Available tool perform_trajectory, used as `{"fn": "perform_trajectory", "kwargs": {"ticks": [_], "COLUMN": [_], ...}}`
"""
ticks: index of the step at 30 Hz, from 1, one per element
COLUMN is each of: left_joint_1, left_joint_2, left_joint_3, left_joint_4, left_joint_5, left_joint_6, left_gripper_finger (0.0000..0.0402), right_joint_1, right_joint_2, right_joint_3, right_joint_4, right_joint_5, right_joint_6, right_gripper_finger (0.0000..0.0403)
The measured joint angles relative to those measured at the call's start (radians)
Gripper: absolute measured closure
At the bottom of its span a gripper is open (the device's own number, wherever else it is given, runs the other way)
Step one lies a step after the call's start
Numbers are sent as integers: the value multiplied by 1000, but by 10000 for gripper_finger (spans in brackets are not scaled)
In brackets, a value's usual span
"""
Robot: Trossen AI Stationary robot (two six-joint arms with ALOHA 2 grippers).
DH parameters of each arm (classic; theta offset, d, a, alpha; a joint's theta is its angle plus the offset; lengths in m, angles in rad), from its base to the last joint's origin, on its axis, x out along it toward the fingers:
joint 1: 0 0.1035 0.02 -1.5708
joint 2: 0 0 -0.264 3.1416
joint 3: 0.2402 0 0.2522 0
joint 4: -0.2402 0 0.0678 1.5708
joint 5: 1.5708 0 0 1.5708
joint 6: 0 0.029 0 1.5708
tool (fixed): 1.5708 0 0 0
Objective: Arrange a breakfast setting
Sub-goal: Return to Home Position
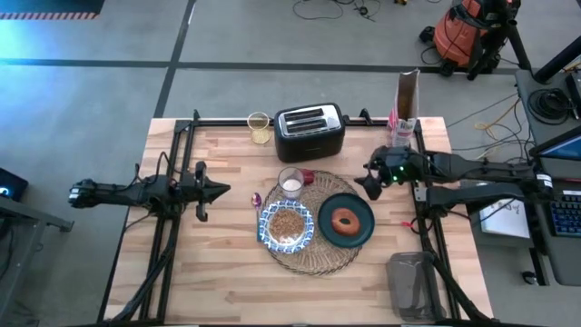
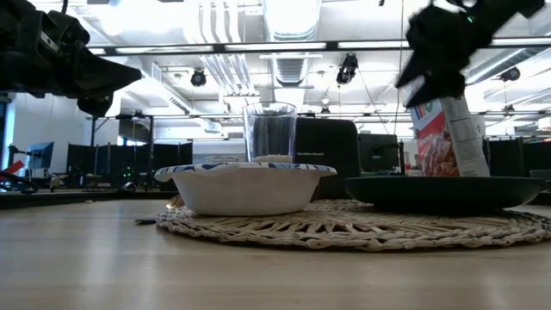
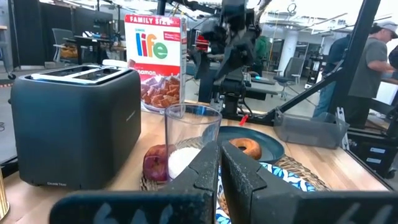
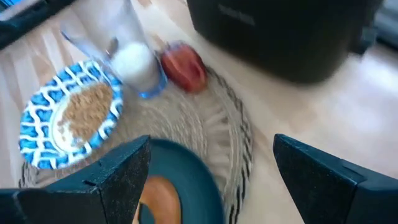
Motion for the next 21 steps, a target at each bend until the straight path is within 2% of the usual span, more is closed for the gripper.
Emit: {"fn": "perform_trajectory", "kwargs": {"ticks": [2,4,7,9,10,14,17,21], "left_joint_1": [0,0,0,0,0,0,0,0], "left_joint_2": [0,0,1,2,3,5,8,9], "left_joint_3": [0,0,0,0,0,0,0,0], "left_joint_4": [0,0,0,0,0,1,0,0], "left_joint_5": [0,0,0,0,0,0,0,0], "left_joint_6": [0,0,0,0,0,0,0,0], "left_gripper_finger": [402,402,402,402,402,402,402,402], "right_joint_1": [0,0,0,0,0,0,0,0], "right_joint_2": [-46,-98,-188,-244,-269,-346,-395,-447], "right_joint_3": [-70,-145,-263,-336,-371,-478,-531,-570], "right_joint_4": [40,166,390,546,620,836,903,896], "right_joint_5": [-4,31,193,288,299,236,196,174], "right_joint_6": [85,225,289,192,130,-115,-230,-237], "right_gripper_finger": [78,78,78,78,78,78,78,78]}}
